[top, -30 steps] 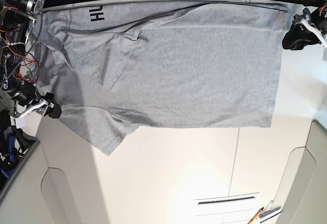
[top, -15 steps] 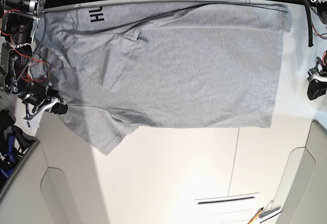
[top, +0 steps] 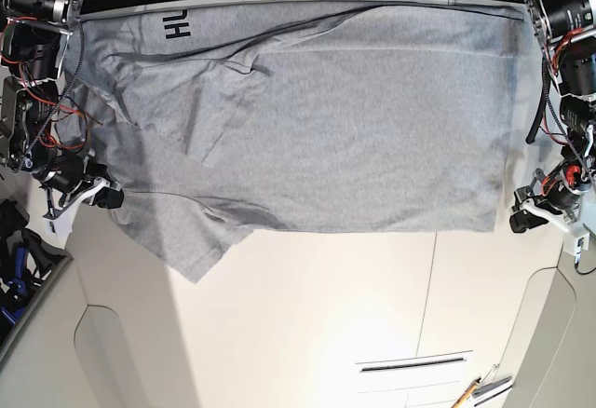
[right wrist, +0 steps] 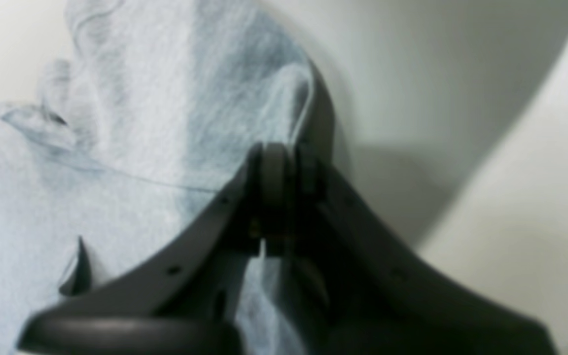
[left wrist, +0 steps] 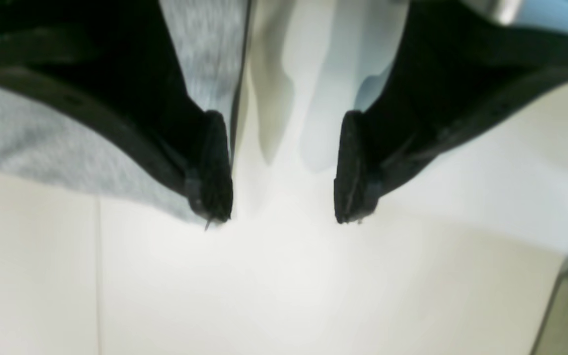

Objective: Fold the T-shirt properly
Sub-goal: 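Move both grippers to the shirt's side edge and grasp it, then fold the grasped side edge over toward the shoulder edge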

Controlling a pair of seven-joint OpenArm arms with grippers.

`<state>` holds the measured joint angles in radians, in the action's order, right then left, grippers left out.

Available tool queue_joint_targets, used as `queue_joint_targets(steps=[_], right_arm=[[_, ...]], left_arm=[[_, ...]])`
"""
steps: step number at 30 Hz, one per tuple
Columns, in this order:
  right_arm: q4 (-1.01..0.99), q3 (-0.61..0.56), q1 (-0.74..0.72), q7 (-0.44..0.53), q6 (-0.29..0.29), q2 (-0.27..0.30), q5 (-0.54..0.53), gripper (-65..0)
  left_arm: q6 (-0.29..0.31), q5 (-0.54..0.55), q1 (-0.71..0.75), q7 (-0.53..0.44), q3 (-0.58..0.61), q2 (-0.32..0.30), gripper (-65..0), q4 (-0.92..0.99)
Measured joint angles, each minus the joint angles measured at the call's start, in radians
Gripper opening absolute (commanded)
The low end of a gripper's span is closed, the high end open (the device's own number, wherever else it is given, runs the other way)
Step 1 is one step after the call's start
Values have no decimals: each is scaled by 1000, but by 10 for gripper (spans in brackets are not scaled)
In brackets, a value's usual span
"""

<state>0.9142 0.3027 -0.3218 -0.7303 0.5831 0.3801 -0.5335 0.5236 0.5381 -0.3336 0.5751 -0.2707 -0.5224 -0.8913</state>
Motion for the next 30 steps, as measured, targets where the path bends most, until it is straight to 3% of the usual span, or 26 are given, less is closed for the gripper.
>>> queue_joint_targets(steps=[5,14,23,24,25,27,28,30], right_arm=[[0,0,0,0,0,0,-2,-650],[0,0,0,0,0,0,-1,-650],[0,0,0,0,0,0,-1,-650],[0,0,0,0,0,0,-1,-650],[0,0,0,0,0,0,-2,-650],[0,0,0,-5,-2,0,-13,-650],[0,1,0,-11,-3,0,-26,-650],[2,11,2,-32,-4,0,-60,-650]], left_arm=[[-21,-47,-84,-20,87,6,-286,106],[-21,-47,-110,-35,92,66,-287,155],[46,2,-116,45,90,100,-290,153],[45,7,-115,45,90,102,-312,153],[45,9,-115,46,90,101,-374,153],[45,6,-115,58,90,100,-579,154],[45,5,-113,60,90,98,-650,154],[45,6,-112,60,89,97,-650,154]])
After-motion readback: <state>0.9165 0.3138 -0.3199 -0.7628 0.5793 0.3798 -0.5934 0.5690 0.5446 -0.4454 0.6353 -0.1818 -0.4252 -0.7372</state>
